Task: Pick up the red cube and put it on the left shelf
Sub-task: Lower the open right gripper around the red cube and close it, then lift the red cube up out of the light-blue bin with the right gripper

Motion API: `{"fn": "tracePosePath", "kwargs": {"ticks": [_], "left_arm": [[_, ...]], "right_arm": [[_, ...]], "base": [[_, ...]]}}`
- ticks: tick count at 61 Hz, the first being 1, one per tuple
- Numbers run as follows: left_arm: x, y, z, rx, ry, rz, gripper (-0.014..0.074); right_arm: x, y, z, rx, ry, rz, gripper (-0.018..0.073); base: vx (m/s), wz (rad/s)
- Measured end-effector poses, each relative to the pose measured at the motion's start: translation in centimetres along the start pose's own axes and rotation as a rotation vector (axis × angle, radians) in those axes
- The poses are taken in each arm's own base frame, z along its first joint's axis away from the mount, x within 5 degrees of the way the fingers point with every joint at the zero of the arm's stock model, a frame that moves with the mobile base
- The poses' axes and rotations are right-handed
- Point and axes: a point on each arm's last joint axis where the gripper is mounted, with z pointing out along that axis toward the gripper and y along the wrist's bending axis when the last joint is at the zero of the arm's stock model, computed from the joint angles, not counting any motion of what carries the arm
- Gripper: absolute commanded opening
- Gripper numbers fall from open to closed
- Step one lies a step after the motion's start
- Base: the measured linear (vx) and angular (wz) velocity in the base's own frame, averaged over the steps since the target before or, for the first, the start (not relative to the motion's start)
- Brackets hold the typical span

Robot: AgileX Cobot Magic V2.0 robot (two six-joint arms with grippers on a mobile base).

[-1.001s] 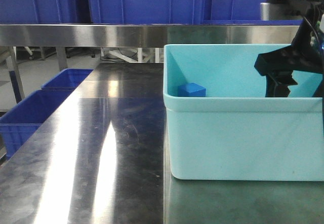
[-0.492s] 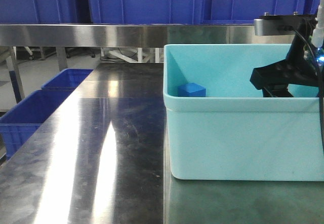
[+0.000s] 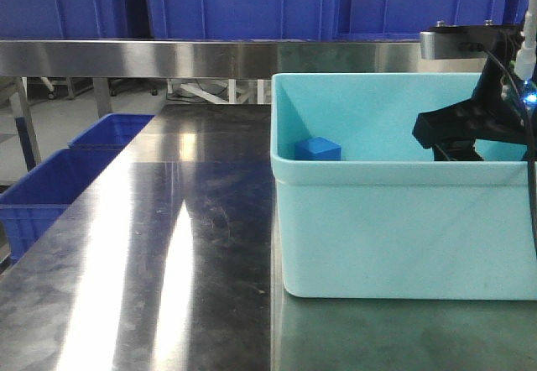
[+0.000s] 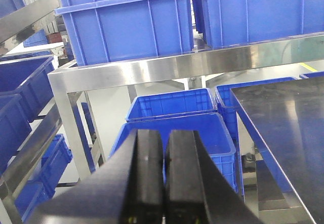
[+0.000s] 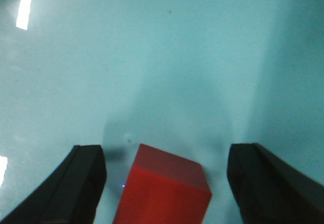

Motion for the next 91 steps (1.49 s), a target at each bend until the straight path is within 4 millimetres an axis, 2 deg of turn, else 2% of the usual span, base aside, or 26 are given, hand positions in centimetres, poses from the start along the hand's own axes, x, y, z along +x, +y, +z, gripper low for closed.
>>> {"fn": "tracePosePath", "kwargs": {"ticks": [16,21,24,38,54,62,73,85,91], "left_arm": [[0.0,0.0,0.0,0.000,0.000,0.000,0.0106],[0.0,0.0,0.0,0.000,0.000,0.000,0.0106],[0.0,0.0,0.0,0.000,0.000,0.000,0.0106],[0.0,0.0,0.0,0.000,0.000,0.000,0.0106],[0.0,0.0,0.0,0.000,0.000,0.000,0.0106],[0.0,0.0,0.0,0.000,0.000,0.000,0.0106],[0.0,0.0,0.0,0.000,0.000,0.000,0.0106],[0.0,0.0,0.0,0.000,0.000,0.000,0.0106],[0.0,0.0,0.0,0.000,0.000,0.000,0.0106]], "right_arm": [[0.0,0.0,0.0,0.000,-0.002,0.000,0.0601],[0.0,0.0,0.0,0.000,-0.002,0.000,0.0564],[0.0,0.0,0.0,0.000,-0.002,0.000,0.0525],[-0.1,0.0,0.0,-0.001,-0.006,0.000,0.0236],[-0.5,0.1,-0.6,-0.006,-0.040,0.000,0.0065],[-1.6,0.2,-3.0,-0.023,-0.155,0.001,0.0050],[-2.9,0.3,-8.3,-0.061,-0.404,0.003,0.0050],[-2.3,0.2,-13.8,-0.094,-0.624,0.004,0.0050],[-1.1,0.0,-16.2,-0.111,-0.735,0.004,0.0050]], "base": [[0.00,0.00],[0.00,0.00],[0.00,0.00],[0.00,0.00],[0.00,0.00],[0.00,0.00],[0.00,0.00],[0.00,0.00],[0.00,0.00]]}}
